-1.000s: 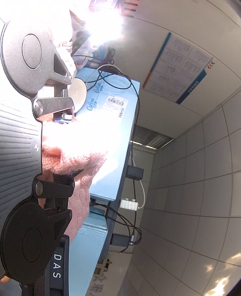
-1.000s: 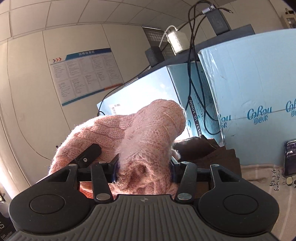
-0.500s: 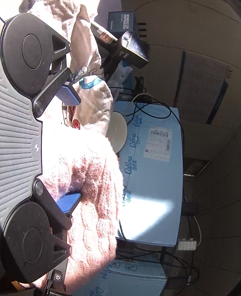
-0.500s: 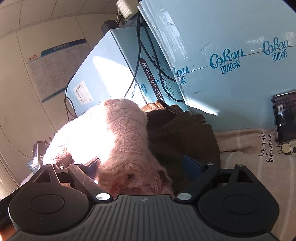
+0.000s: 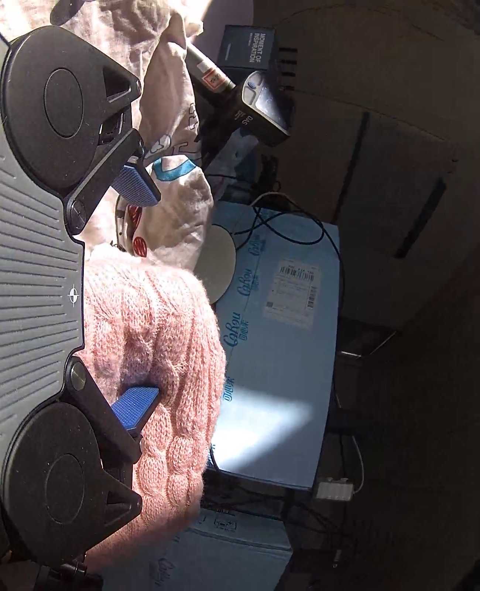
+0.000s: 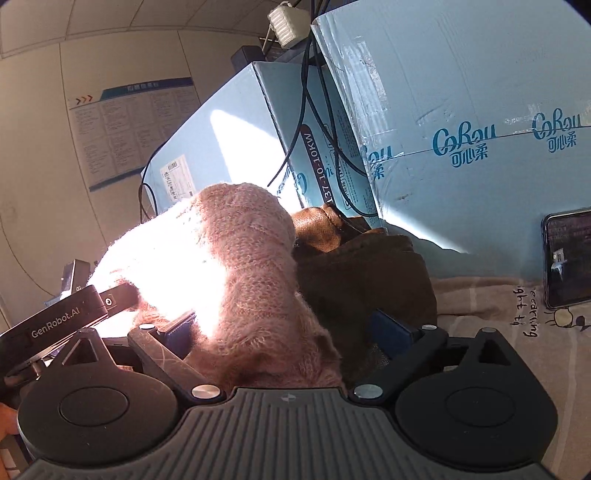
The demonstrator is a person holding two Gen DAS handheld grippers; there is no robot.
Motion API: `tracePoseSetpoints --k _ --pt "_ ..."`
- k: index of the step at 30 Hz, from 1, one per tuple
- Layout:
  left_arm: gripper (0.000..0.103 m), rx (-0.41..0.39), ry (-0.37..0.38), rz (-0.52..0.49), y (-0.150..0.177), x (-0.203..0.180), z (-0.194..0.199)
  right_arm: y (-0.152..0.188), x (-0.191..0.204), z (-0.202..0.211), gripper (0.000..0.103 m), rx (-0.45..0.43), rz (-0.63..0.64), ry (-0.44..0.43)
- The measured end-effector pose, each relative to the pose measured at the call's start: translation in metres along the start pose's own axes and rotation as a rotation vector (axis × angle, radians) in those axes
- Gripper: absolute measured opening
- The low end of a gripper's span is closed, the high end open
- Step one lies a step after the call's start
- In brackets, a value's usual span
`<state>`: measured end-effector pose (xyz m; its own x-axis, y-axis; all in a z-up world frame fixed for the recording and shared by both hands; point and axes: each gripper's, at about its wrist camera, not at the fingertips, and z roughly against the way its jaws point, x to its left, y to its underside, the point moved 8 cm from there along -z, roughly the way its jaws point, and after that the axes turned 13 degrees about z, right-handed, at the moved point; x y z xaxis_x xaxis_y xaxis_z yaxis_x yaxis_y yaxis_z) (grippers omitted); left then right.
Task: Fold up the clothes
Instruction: 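Carry the folded cardigan with both grippers and lower it onto the brown leather jacket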
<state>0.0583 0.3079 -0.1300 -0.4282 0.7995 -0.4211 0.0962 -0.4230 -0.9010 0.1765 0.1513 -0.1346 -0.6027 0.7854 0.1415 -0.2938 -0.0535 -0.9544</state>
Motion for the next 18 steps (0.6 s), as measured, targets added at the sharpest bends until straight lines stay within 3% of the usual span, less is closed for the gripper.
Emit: tracePoseSetpoints --k 4,8,11,15,18 --pt "0.103 -0.105 0.0 0.022 -0.013 0.001 0.015 -0.018 -0.001 0.016 0.098 -0.045 -0.019 -0.005" --pt "0.103 -0.152 -0.035 0.083 -0.024 0.014 0.021 -0.041 0.007 0.032 0.099 -0.06 0.024 0.046" --pt "0.103 -0.181 -0.086 0.097 -0.032 0.02 0.029 -0.05 0.019 0.045 0.101 -0.033 0.059 0.031" --pt "0.103 -0.189 -0.086 0.057 -0.043 0.008 0.061 -0.053 0.032 0.07 0.103 0.013 0.11 0.001" --pt "0.103 -0.109 -0.106 0.005 -0.041 -0.003 0.087 -0.049 0.035 0.088 0.103 0.083 0.101 -0.005"
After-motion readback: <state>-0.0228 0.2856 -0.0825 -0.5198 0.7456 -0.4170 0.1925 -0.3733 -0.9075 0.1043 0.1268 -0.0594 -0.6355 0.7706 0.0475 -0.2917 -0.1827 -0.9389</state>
